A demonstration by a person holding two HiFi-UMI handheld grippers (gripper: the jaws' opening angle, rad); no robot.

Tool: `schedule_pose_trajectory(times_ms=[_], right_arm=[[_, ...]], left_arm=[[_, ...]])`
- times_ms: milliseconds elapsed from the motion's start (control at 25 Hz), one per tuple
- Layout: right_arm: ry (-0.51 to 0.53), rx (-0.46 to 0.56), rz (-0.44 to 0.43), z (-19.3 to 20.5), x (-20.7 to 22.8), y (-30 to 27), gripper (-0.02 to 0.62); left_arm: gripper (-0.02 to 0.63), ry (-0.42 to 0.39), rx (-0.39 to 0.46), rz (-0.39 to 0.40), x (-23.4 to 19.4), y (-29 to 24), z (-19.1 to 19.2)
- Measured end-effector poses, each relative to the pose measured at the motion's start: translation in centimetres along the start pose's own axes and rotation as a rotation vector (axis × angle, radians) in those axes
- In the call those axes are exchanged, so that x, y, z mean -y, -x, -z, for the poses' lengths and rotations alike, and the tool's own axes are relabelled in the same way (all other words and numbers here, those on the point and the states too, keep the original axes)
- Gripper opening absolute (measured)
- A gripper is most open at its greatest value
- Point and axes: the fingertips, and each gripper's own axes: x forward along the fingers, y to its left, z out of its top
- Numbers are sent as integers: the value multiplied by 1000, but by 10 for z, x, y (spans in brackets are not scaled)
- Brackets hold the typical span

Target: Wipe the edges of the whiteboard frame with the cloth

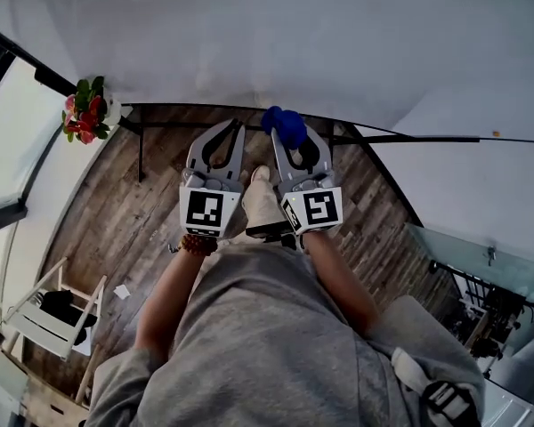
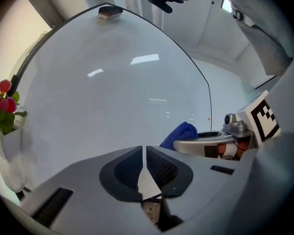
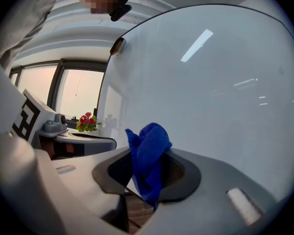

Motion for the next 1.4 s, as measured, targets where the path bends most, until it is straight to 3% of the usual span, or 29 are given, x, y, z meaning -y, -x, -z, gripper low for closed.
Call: schedule_pose_trajectory(times_ms=[320,600,840,1120,1400], right_arm=[[-65,-22,49,24,30,38,129],[-106,-25,128,42,78,113,122],[-134,19,182,43,118,179,121],[-159,64,213,52,142,255,121],[-170,82,235,62,154,332,120]], left_arm=[[32,-44,-69,85,49,-26,22],[32,-98,-122,189,140,-38,38],[32,-116,-166,230,210,-29,54],[32,-151,-182,282,285,-21,64],[32,-133,-197,333,367,0,80]])
